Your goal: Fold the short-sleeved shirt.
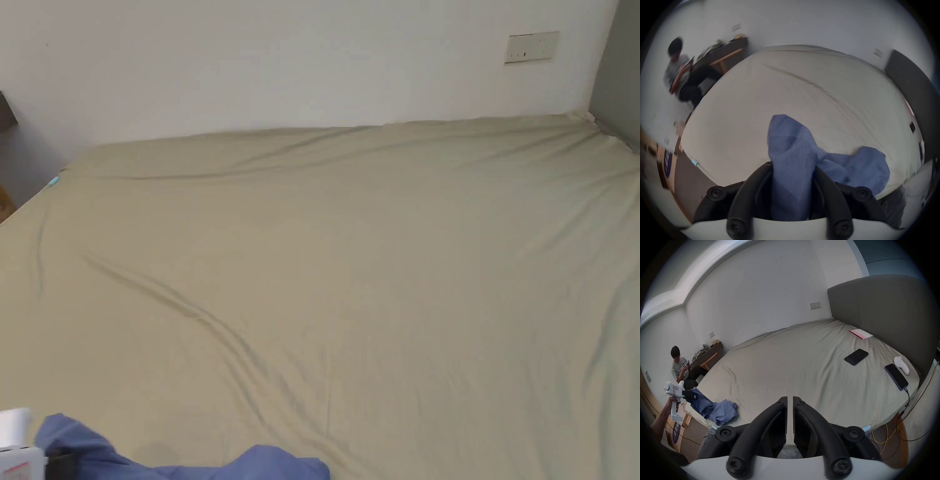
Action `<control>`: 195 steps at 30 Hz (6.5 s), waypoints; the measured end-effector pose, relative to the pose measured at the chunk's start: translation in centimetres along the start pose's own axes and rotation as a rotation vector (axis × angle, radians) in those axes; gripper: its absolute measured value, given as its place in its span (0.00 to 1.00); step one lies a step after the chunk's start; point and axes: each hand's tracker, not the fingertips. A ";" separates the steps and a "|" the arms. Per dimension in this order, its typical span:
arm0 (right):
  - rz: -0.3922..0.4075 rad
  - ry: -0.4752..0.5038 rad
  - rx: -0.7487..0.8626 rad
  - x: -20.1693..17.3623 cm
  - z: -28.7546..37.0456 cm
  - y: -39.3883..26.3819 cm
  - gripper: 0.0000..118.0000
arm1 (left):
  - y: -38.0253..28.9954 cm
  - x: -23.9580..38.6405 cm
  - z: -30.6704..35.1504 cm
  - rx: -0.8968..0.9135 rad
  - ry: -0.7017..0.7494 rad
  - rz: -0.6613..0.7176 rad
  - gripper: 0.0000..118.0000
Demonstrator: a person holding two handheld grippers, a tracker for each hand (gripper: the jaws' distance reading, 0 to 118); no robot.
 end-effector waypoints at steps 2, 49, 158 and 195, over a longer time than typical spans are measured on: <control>-0.005 0.006 -0.009 -0.4 -0.4 -0.2 0.07 | 0.0 4.0 0.6 0.000 -0.048 -0.069 0.19; -0.005 0.030 -0.016 -2.4 -0.5 -0.7 0.07 | -8.6 18.7 0.0 0.145 -0.496 -0.016 0.49; 0.470 0.066 0.357 -17.9 -0.7 10.1 0.06 | 1.3 13.6 19.0 0.858 -0.065 0.085 0.86; 0.385 -0.036 0.466 -15.8 1.2 10.5 1.00 | 0.4 22.9 19.7 0.714 -0.060 -0.026 1.00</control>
